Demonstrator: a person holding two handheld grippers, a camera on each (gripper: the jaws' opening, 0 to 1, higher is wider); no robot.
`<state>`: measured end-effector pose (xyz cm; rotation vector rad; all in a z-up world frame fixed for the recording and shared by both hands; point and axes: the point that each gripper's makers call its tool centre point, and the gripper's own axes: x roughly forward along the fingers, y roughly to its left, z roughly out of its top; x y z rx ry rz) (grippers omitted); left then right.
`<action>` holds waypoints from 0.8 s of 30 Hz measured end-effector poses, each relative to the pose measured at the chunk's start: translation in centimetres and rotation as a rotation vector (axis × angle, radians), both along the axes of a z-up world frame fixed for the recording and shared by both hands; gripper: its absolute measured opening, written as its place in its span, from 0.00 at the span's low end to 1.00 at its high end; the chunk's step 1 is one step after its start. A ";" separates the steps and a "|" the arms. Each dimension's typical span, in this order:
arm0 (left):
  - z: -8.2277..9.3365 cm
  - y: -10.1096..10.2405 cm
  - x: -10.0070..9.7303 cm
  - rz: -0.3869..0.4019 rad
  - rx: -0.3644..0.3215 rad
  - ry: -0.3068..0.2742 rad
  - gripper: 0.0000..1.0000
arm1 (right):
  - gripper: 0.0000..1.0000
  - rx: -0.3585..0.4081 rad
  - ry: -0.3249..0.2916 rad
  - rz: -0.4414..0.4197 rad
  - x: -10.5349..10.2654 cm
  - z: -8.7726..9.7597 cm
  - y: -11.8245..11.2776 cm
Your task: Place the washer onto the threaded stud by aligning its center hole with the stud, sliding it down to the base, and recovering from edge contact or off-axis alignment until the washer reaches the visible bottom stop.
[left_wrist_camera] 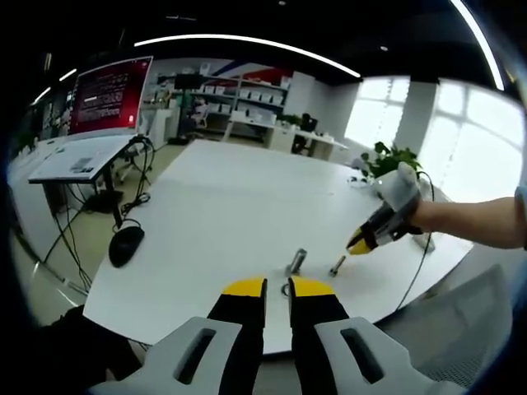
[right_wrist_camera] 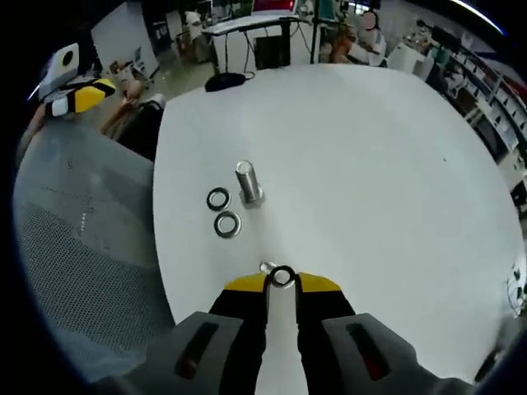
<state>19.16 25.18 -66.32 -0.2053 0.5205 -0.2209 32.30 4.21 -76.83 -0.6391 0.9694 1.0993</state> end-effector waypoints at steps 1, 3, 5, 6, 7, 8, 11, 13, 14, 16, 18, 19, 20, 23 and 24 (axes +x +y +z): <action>0.0 0.0 0.0 -0.001 0.001 0.001 0.08 | 0.13 -0.002 0.010 -0.002 -0.1 0.1 0.0; 0.0 0.0 0.0 0.000 0.001 0.001 0.08 | 0.13 0.006 0.024 0.009 -0.4 0.3 0.4; 0.0 0.0 0.0 0.000 0.001 0.001 0.08 | 0.13 -0.008 0.035 0.029 -0.7 0.2 0.6; 0.0 0.0 0.0 0.001 0.001 0.001 0.08 | 0.13 -0.014 0.033 0.038 -0.8 0.2 0.6; 0.0 0.0 0.0 0.000 0.001 0.001 0.08 | 0.13 -0.020 0.034 0.047 -0.9 0.2 0.7; 0.0 0.0 0.0 0.000 0.001 0.002 0.08 | 0.13 -0.022 0.034 0.050 -0.9 0.1 0.8; 0.0 0.0 0.0 0.000 0.001 0.001 0.08 | 0.13 -0.033 0.037 0.065 -0.9 0.1 1.0; 0.0 0.0 0.0 0.000 0.001 0.001 0.08 | 0.13 -0.039 0.040 0.071 -1.0 0.0 1.1; 0.0 0.0 0.0 0.000 0.001 0.001 0.08 | 0.13 -0.044 0.038 0.076 -1.1 0.0 1.1; 0.0 0.0 0.0 0.001 0.000 0.000 0.08 | 0.13 -0.064 0.026 0.088 -1.0 -0.2 1.1; 0.1 0.0 0.0 0.003 -0.001 -0.003 0.08 | 0.13 -0.091 0.017 0.099 -0.9 -0.5 0.8; 0.1 0.0 0.0 0.003 -0.001 -0.003 0.08 | 0.13 -0.097 0.016 0.103 -0.9 -0.6 0.8; 0.1 0.0 0.0 0.003 -0.002 -0.003 0.08 | 0.13 -0.099 0.018 0.108 -1.0 -0.7 0.9; 0.1 0.0 0.0 0.001 -0.001 -0.004 0.08 | 0.13 -0.105 0.026 0.116 -1.3 -0.9 1.0; 0.1 0.0 0.0 0.001 -0.002 -0.005 0.08 | 0.13 -0.109 0.025 0.120 -1.3 -0.9 1.0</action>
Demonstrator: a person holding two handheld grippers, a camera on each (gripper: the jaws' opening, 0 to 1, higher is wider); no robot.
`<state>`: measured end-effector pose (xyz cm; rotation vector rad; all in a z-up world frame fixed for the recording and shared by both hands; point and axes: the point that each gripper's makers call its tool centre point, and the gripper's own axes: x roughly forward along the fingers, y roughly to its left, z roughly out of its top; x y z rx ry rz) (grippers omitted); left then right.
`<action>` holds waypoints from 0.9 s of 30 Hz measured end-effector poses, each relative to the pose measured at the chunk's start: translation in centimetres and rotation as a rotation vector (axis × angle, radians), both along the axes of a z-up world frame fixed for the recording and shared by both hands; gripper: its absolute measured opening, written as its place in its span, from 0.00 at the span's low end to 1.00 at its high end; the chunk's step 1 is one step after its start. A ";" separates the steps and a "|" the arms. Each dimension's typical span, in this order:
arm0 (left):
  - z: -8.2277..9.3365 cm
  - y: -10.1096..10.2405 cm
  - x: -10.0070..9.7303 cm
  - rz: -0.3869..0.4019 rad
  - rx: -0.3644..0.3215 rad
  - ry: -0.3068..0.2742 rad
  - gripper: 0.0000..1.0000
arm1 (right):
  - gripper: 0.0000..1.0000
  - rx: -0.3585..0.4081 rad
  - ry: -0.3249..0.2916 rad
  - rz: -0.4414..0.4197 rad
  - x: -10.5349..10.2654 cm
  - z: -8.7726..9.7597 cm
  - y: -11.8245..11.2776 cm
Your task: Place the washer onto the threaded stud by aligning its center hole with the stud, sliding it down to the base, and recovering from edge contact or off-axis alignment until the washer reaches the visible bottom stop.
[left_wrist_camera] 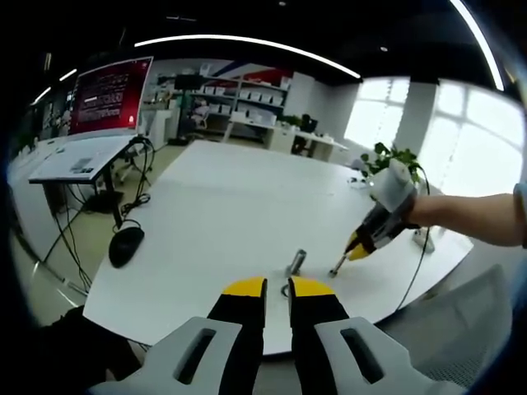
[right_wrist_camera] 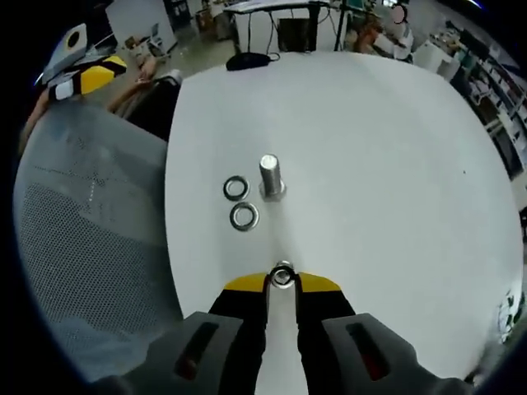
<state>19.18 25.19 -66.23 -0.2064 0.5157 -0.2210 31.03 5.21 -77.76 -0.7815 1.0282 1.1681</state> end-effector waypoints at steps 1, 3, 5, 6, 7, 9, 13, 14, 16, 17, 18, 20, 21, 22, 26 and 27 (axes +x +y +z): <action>0.0 0.0 0.0 0.001 0.000 -0.001 0.08 | 0.13 -0.004 -0.001 0.003 0.0 -0.1 0.0; 0.0 0.0 0.0 0.001 -0.001 -0.001 0.08 | 0.13 -0.019 -0.006 0.013 0.0 -0.3 0.0; 0.0 0.0 0.0 0.001 -0.002 -0.002 0.08 | 0.13 -0.025 -0.004 0.017 -0.1 -0.4 0.0; 0.0 0.0 0.0 0.001 -0.002 -0.002 0.08 | 0.13 -0.026 -0.005 0.017 -0.1 -0.4 0.0; 0.0 0.0 0.0 0.001 -0.002 -0.002 0.08 | 0.13 -0.027 -0.006 0.019 0.0 -0.4 0.1; 0.0 0.0 0.0 0.001 -0.002 -0.002 0.08 | 0.13 -0.029 -0.006 0.017 0.1 -0.5 0.2; 0.1 0.0 0.0 0.001 -0.003 -0.004 0.08 | 0.13 -0.043 -0.008 0.024 0.2 -0.8 0.2; 0.1 0.0 0.0 0.001 -0.003 -0.004 0.08 | 0.13 -0.046 -0.006 0.024 0.3 -1.0 0.2; 0.1 0.0 0.0 0.001 -0.003 -0.004 0.08 | 0.13 -0.049 -0.005 0.023 0.2 -1.1 0.2; 0.1 0.0 0.0 0.002 -0.003 -0.005 0.08 | 0.13 -0.053 -0.005 0.021 0.2 -1.3 0.1; 0.1 0.0 0.0 0.002 -0.003 -0.005 0.08 | 0.13 -0.058 -0.005 0.018 0.2 -1.6 0.0; 0.1 0.0 0.0 0.002 -0.004 -0.006 0.08 | 0.13 -0.065 -0.005 0.020 0.2 -2.0 0.0; 0.1 0.0 0.1 0.003 -0.004 -0.006 0.08 | 0.13 -0.072 -0.002 0.021 0.1 -2.2 0.0; 0.1 0.0 0.1 0.004 -0.004 -0.007 0.08 | 0.13 -0.076 -0.003 0.025 0.0 -2.4 0.0; 0.1 0.0 0.1 0.004 -0.003 -0.007 0.08 | 0.13 -0.092 0.000 0.027 0.2 -3.5 -0.2; 0.1 0.0 0.1 0.005 -0.003 -0.008 0.08 | 0.13 -0.095 0.002 0.028 0.2 -3.6 -0.2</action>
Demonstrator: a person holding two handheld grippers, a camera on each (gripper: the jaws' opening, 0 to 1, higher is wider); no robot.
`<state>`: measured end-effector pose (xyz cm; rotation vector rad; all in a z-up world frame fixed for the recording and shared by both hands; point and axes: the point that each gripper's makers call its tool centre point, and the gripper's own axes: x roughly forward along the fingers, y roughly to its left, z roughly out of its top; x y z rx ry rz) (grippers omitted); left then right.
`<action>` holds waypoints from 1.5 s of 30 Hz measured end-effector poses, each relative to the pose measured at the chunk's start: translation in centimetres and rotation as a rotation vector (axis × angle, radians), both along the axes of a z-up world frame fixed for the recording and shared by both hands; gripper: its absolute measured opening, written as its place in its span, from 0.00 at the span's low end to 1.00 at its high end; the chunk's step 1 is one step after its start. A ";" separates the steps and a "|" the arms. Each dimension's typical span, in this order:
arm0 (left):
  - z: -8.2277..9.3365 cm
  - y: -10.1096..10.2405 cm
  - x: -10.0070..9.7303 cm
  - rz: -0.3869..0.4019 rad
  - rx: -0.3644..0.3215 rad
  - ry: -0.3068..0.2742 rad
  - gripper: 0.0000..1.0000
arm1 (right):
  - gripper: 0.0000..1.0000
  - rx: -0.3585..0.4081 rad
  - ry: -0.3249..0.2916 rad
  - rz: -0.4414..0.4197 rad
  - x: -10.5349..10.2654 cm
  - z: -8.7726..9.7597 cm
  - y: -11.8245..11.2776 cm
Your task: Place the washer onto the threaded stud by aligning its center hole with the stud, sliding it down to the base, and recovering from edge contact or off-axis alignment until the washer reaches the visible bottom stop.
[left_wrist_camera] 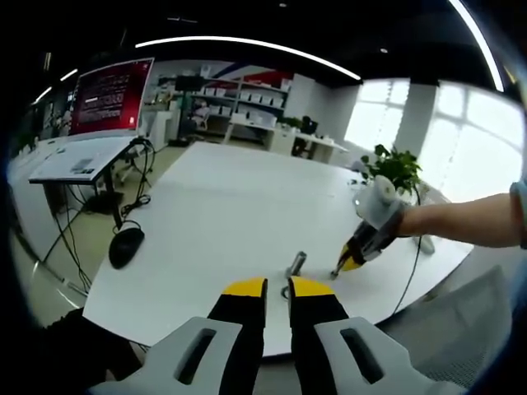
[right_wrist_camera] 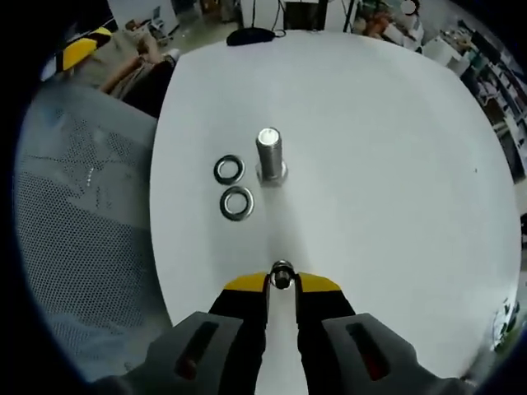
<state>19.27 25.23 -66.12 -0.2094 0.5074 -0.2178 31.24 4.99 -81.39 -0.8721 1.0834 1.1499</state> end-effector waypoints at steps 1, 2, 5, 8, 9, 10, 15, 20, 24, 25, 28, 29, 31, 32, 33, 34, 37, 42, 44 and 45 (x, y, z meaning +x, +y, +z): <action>0.0 0.0 0.0 0.002 0.000 -0.001 0.08 | 0.13 -0.005 0.000 0.002 0.0 -0.2 0.0; 0.0 0.0 0.0 0.003 0.000 -0.001 0.08 | 0.13 -0.007 -0.002 0.003 0.0 -0.3 0.0; 0.0 0.1 0.0 0.005 0.001 0.000 0.07 | 0.13 -0.019 0.003 0.006 0.0 -0.9 -0.1; 0.0 0.1 0.0 0.006 0.002 0.001 0.07 | 0.13 -0.027 0.005 0.012 0.0 -1.2 0.0; 0.0 0.1 0.0 0.007 0.002 0.000 0.07 | 0.13 -0.032 0.007 0.013 -0.1 -1.3 -0.1; 0.0 0.1 0.1 0.008 0.000 -0.001 0.07 | 0.13 -0.036 0.010 0.023 -0.1 -1.5 -0.1; -0.1 0.1 0.0 0.008 -0.002 0.005 0.06 | 0.16 -0.039 0.004 0.045 -0.1 -1.5 -0.3; 0.0 0.1 0.0 0.007 -0.003 0.003 0.06 | 0.19 -0.003 0.040 -0.022 -0.4 -0.6 -1.0; 0.0 0.0 0.0 0.005 -0.003 0.003 0.06 | 0.19 0.033 0.029 -0.060 -0.7 0.9 -1.9; 0.0 0.0 0.0 0.002 -0.004 0.004 0.06 | 0.19 0.049 0.024 -0.074 -0.8 1.5 -2.2; -0.1 -0.2 -0.1 -0.014 -0.001 0.008 0.07 | 0.19 0.098 0.012 -0.104 -1.2 3.2 -2.7; -0.3 -0.4 -0.2 -0.027 0.002 0.016 0.07 | 0.19 0.117 0.008 -0.124 -1.3 3.8 -2.8; -0.4 -0.5 -0.2 -0.031 0.006 0.021 0.07 | 0.19 0.154 -0.002 -0.144 -1.7 5.3 -3.3; -0.3 -0.5 -0.2 -0.031 0.005 0.019 0.07 | 0.19 0.189 -0.009 -0.166 -1.9 6.2 -3.5; -0.2 -0.5 -0.3 -0.029 -0.001 0.014 0.07 | 0.19 0.213 -0.011 -0.182 -2.1 6.8 -3.6; -0.2 -0.5 -0.3 -0.029 -0.003 0.013 0.07 | 0.19 0.238 -0.011 -0.203 -2.3 7.5 -3.7; -0.2 -0.7 -0.3 -0.048 0.003 0.015 0.07 | 0.20 0.314 -0.020 -0.261 -3.1 9.5 -4.4; -0.3 -1.2 -0.6 -0.084 0.003 0.019 0.08 | 0.20 0.441 -0.051 -0.343 -5.0 12.9 -5.5; -0.6 -1.6 -0.8 -0.113 0.017 0.033 0.09 | 0.20 0.480 -0.045 -0.416 -5.9 13.9 -6.4; -0.6 -1.6 -0.7 -0.114 0.017 0.032 0.09 | 0.20 0.517 -0.043 -0.437 -6.4 14.6 -6.8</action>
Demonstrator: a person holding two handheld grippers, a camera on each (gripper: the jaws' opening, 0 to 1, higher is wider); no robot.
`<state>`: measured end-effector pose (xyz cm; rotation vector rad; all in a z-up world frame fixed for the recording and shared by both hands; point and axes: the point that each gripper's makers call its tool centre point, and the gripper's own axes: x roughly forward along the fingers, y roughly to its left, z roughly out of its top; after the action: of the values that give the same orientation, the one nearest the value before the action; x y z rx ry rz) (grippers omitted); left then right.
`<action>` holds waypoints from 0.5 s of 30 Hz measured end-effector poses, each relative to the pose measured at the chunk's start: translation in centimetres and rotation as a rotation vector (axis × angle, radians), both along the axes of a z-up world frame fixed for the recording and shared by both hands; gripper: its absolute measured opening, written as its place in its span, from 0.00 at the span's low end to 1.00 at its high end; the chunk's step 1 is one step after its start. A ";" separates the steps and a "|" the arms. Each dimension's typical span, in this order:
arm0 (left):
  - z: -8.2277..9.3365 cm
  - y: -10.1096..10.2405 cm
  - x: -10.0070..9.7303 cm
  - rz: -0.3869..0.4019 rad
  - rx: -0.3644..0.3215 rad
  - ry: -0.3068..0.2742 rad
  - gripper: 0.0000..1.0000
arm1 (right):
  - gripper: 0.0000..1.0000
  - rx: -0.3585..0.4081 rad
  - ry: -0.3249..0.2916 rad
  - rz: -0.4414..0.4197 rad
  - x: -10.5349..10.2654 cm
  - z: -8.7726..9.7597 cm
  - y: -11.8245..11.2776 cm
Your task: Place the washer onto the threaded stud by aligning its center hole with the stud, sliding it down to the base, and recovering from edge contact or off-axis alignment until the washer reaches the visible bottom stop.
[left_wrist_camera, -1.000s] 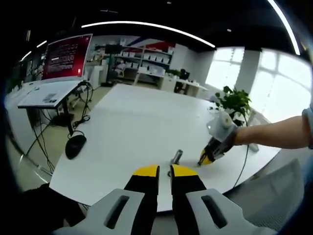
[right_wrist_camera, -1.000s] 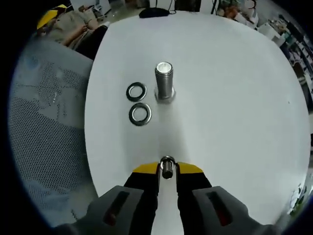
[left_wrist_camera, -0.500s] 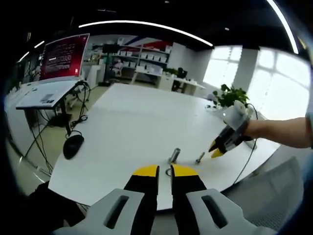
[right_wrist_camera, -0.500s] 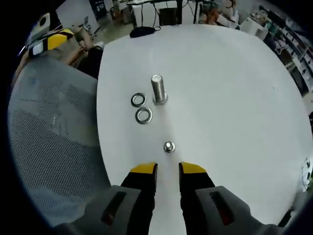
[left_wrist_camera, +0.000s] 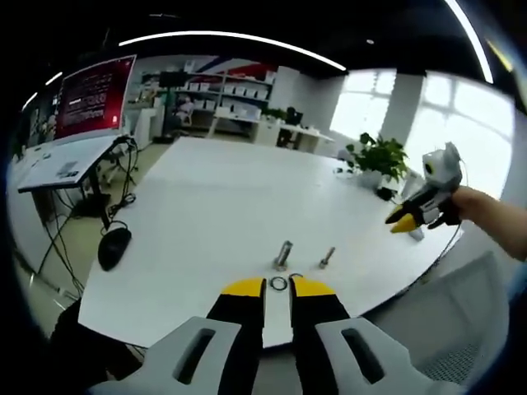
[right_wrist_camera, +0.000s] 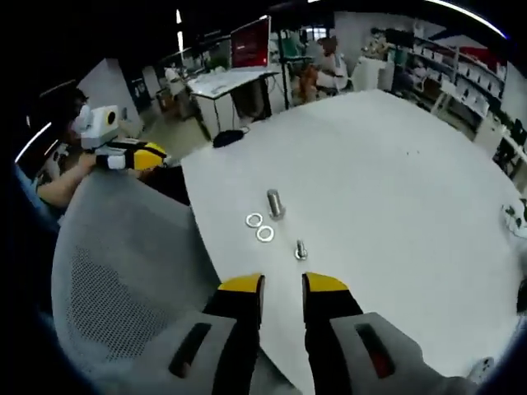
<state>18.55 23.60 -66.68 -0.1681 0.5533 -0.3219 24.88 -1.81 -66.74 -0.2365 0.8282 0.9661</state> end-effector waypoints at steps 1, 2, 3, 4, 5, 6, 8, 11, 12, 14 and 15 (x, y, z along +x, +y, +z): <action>0.0 0.0 0.0 -0.006 0.005 -0.004 0.08 | 0.20 0.027 0.000 -0.023 -0.5 0.6 -0.2; 0.2 -0.1 0.0 -0.012 0.010 -0.014 0.08 | 0.21 0.046 0.005 -0.047 -0.9 1.0 -0.5; 0.3 -0.1 0.1 -0.013 0.008 -0.021 0.08 | 0.22 0.066 0.000 -0.069 -1.5 1.5 -1.0; 0.3 -0.1 0.0 -0.011 0.004 -0.018 0.08 | 0.23 0.087 -0.015 -0.096 -1.9 2.0 -1.6; 0.2 -0.2 0.0 -0.012 0.000 -0.013 0.08 | 0.23 0.097 -0.024 -0.117 -2.2 2.3 -2.0; 0.2 -0.2 0.0 -0.013 -0.001 -0.008 0.08 | 0.24 0.111 -0.034 -0.137 -2.8 2.6 -2.5; 0.2 -0.2 -0.1 -0.009 -0.001 -0.008 0.08 | 0.24 0.158 -0.040 -0.179 -3.5 3.2 -3.0; 0.3 -0.1 0.0 -0.003 -0.007 -0.011 0.08 | 0.22 0.232 -0.078 -0.282 -4.1 4.3 -4.3; 0.3 -0.2 0.0 -0.003 -0.007 -0.011 0.08 | 0.22 0.228 -0.089 -0.279 -4.5 4.4 -4.6; 0.3 -0.2 -0.1 -0.004 -0.007 -0.008 0.08 | 0.23 0.238 -0.104 -0.305 -5.3 4.6 -5.1; 0.3 -0.2 -0.1 -0.003 -0.008 -0.008 0.09 | 0.24 0.255 -0.125 -0.317 -5.6 4.8 -5.2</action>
<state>18.49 23.40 -66.41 -0.1734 0.5441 -0.3276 19.31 -6.98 -61.90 0.0541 0.5988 0.7404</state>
